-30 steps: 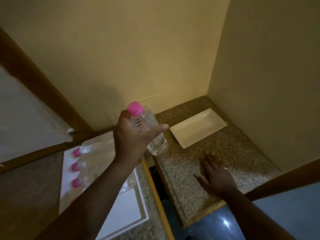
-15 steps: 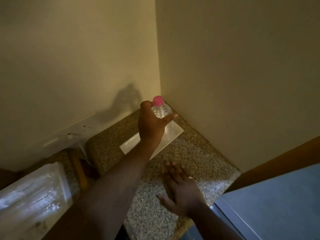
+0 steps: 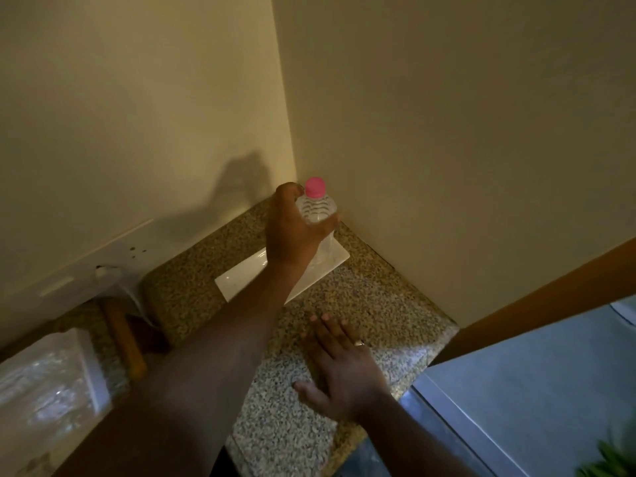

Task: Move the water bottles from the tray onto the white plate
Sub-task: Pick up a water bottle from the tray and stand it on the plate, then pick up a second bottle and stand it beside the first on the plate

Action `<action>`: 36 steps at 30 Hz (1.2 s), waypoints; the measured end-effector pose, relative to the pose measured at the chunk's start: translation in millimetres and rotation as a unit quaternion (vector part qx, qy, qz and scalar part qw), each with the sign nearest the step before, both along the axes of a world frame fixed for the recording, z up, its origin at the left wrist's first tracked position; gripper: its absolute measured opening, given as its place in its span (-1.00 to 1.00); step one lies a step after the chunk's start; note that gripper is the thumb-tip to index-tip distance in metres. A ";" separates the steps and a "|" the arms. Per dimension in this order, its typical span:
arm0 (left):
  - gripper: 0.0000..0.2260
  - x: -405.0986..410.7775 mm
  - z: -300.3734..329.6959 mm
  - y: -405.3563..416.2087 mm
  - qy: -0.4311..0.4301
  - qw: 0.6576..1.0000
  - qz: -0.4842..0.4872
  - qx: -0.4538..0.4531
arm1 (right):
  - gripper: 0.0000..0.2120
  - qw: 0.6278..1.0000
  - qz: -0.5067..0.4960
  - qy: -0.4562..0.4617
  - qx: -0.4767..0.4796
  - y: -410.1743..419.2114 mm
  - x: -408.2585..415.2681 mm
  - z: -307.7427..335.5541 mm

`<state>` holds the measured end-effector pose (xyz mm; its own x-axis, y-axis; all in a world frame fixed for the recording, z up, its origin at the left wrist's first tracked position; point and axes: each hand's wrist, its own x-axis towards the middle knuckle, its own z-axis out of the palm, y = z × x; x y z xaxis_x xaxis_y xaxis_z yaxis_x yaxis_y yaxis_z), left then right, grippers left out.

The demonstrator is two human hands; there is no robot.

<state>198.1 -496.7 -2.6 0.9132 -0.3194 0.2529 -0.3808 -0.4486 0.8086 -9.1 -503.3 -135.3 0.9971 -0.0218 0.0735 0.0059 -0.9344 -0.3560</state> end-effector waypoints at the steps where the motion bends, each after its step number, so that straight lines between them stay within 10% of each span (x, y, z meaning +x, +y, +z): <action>1: -0.37 0.1 -0.4 0.7 0.002 1.000 -0.006 -0.001 | -0.28 1.000 0.001 -0.001 0.001 -0.1 0.0 0.6; 11: -0.14 -12.6 -0.9 40.8 0.029 0.998 -0.037 0.037 | -0.23 0.999 0.005 0.044 -0.021 -2.2 0.2 4.3; 36: -0.29 -188.8 -28.9 490.0 0.017 0.897 0.151 0.415 | -0.24 0.991 0.124 0.028 -0.028 152.4 11.2 17.1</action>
<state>9.3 -6.7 -31.5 0.9925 -0.1219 0.0127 -0.1224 -0.9798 0.1582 2.0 -350.9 -118.2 0.9737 0.2274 0.0110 0.2196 -0.9253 -0.3092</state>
